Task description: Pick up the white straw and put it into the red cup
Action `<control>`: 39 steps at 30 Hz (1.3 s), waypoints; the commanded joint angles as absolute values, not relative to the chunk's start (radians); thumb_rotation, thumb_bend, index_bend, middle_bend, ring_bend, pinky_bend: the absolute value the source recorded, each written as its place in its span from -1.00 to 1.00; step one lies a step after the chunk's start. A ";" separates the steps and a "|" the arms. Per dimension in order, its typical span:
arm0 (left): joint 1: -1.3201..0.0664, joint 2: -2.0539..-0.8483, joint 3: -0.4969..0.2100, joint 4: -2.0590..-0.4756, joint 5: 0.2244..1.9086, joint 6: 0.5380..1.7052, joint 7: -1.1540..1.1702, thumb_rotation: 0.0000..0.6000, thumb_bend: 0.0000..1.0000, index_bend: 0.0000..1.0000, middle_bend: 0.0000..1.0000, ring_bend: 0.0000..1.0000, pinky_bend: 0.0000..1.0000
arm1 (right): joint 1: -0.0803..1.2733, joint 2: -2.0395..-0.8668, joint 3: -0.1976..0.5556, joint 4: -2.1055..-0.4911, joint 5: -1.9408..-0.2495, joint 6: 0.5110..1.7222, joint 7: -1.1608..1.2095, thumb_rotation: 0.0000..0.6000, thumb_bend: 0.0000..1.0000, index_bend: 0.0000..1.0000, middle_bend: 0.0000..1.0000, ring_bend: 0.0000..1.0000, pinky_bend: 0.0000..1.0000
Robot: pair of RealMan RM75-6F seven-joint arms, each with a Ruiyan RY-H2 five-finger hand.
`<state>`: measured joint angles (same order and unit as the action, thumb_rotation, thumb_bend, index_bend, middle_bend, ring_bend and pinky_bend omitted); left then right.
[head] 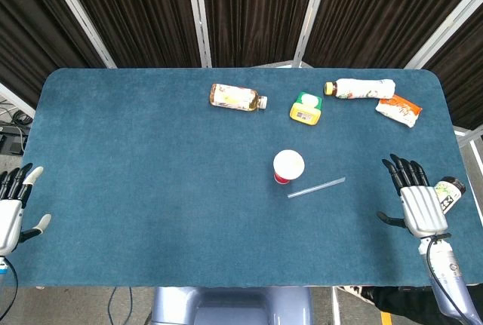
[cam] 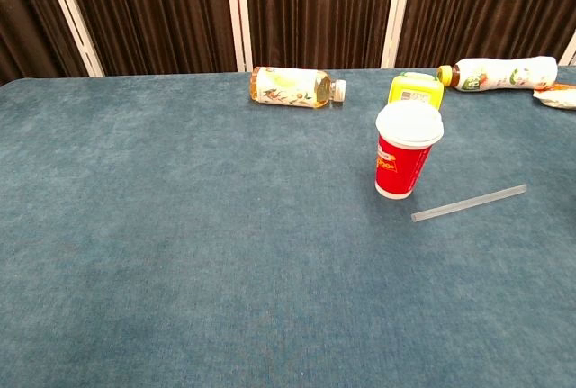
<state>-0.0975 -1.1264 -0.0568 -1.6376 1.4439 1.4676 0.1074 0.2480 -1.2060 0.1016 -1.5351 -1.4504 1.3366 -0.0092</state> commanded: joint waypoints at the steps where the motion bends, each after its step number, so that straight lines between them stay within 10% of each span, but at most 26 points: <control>1: -0.097 -1.127 -0.057 -1.638 1.444 1.469 0.110 1.00 -0.41 -0.90 -1.00 -1.00 -1.00 | 0.248 -1.207 0.101 -1.534 -1.450 1.336 -0.008 1.00 -0.80 -1.00 -1.00 -1.00 -1.00; 17: -0.097 -1.128 -0.057 -1.638 1.443 1.470 0.111 1.00 -0.41 -0.90 -1.00 -1.00 -1.00 | 0.253 -1.207 0.104 -1.549 -1.463 1.339 0.012 1.00 -0.79 -0.98 -1.00 -1.00 -1.00; 26: -0.095 -1.130 -0.056 -1.637 1.446 1.474 0.114 1.00 -0.41 -0.89 -1.00 -1.00 -1.00 | 0.301 -1.231 0.129 -1.631 -1.454 1.288 0.056 1.00 -0.74 -0.24 -0.87 -1.00 -1.00; 39: -0.096 -1.127 -0.056 -1.634 1.448 1.471 0.100 1.00 -0.41 -0.89 -1.00 -1.00 -1.00 | 0.406 -1.396 0.143 -1.577 -1.369 1.145 -0.097 1.00 -0.70 -0.13 -0.77 -1.00 -1.00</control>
<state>-0.0958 -1.1269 -0.0556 -1.6338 1.4481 1.4706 0.0998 0.3942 -1.3779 0.1426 -1.5920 -1.3855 1.1611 -0.0814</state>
